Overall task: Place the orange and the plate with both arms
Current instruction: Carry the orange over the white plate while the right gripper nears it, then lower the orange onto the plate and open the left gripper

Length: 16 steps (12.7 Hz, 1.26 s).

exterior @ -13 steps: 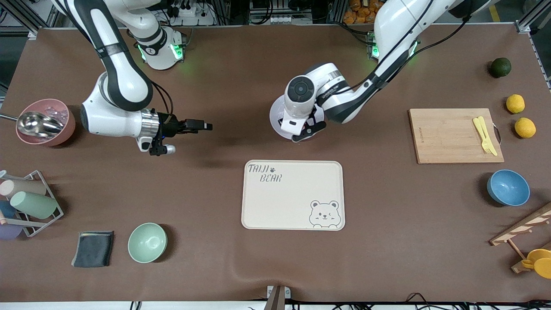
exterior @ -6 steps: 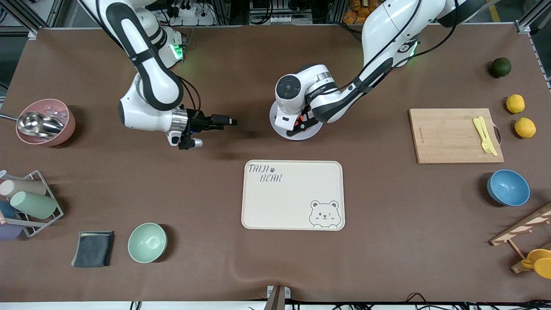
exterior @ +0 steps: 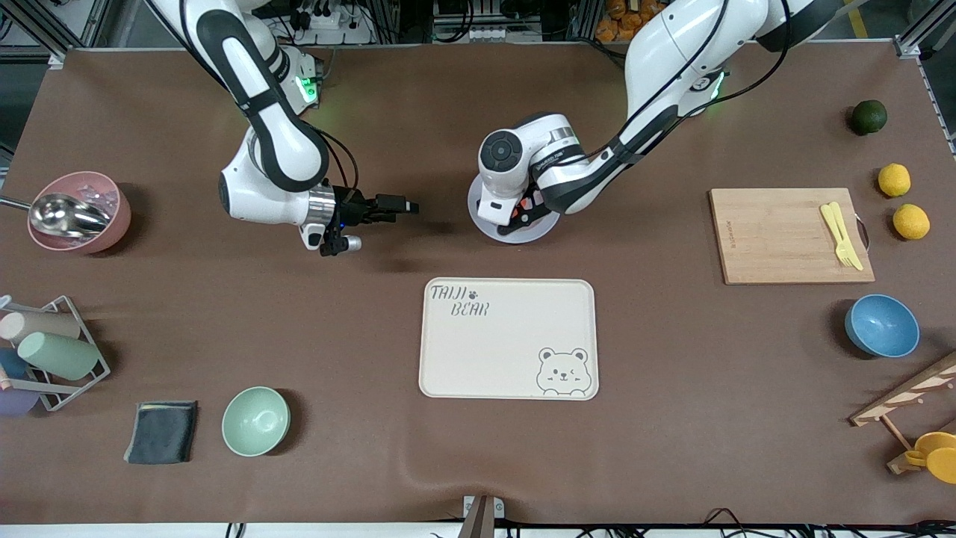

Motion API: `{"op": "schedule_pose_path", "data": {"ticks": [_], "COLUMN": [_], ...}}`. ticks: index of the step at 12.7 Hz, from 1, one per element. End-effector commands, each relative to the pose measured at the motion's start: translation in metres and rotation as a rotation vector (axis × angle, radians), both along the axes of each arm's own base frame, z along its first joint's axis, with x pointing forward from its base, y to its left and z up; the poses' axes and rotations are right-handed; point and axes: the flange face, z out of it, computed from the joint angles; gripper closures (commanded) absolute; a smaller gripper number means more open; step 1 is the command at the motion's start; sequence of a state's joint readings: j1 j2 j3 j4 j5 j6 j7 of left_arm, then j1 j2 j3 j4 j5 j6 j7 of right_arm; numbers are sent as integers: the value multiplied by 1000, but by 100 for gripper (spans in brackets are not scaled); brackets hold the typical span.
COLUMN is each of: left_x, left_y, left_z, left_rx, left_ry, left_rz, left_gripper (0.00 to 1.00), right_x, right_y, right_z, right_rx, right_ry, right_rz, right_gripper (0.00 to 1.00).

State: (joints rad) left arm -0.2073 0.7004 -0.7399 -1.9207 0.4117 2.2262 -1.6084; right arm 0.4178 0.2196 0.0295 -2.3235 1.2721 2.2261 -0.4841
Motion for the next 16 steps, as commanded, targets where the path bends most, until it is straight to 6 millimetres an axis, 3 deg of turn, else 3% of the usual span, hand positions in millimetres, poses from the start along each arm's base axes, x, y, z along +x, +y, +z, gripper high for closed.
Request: {"op": "schedule_pose_path", "data": {"ticks": [1,6,8,13,16], "left_x": [24,91,111,195,235], "left_y": [13,61,85,170,229], "left_z": [28,110,146,240,292], "left_rx": [-7,-32,-12,22,6], "left_ry": [-81,-243,-295,-262,-311], "left_rz": [14,122,130,-7,-42], "left_gripper": [0,0,0,0,0], "right_x": [-6,-25,-37,-60,-58], "right_y": [3,23,44,77,76], "right_z": [-3,-36,-38,-73,-83], "right_rx": [4,132,169,237,238], "right_ry": [-20,-71,-64,-81,-98], "right_rz": [-7,-50,-72,-124,-121], "right_gripper": [0,0,0,1,6]}}
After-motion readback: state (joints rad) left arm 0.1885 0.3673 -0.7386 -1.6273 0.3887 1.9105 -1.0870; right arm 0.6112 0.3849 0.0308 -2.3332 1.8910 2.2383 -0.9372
